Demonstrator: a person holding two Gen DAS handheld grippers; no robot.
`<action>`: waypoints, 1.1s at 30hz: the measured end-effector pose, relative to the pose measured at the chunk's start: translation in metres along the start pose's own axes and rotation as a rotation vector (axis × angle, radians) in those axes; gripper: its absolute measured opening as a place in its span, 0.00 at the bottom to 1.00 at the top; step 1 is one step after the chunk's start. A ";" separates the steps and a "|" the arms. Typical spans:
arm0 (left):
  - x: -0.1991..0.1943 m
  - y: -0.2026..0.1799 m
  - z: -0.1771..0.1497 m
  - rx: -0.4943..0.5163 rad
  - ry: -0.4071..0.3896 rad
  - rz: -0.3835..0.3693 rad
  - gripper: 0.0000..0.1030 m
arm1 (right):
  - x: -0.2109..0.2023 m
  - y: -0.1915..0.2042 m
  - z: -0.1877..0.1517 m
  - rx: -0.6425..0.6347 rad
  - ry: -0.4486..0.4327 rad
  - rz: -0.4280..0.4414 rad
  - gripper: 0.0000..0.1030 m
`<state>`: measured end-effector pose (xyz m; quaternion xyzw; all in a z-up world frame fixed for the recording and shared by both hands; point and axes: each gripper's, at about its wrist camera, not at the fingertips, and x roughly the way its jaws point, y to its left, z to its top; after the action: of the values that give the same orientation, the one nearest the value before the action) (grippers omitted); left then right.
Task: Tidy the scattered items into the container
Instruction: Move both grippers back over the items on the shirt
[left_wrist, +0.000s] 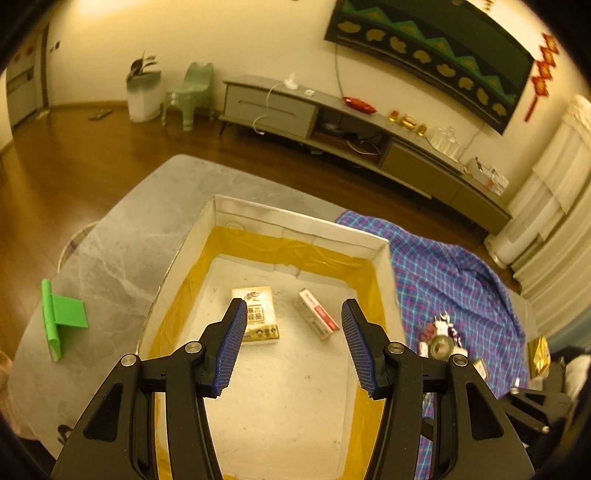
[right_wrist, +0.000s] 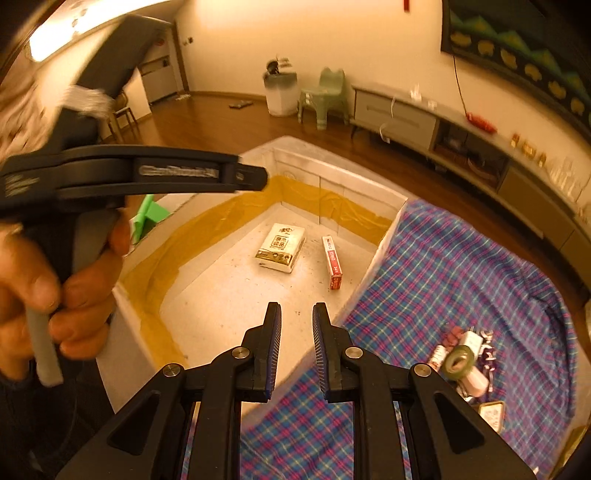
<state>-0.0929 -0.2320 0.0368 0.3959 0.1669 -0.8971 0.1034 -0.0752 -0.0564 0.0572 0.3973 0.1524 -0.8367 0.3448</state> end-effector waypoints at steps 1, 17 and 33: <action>-0.003 -0.003 -0.003 0.009 -0.004 0.001 0.55 | -0.009 0.003 -0.005 -0.010 -0.020 -0.002 0.19; -0.053 -0.090 -0.056 0.234 -0.084 -0.069 0.55 | -0.092 -0.007 -0.087 0.035 -0.231 0.019 0.27; -0.017 -0.193 -0.130 0.468 0.021 -0.142 0.55 | -0.106 -0.155 -0.150 0.470 -0.189 -0.083 0.28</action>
<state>-0.0555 -0.0037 0.0094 0.4058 -0.0170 -0.9121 -0.0562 -0.0523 0.1824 0.0397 0.3801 -0.0630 -0.8959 0.2212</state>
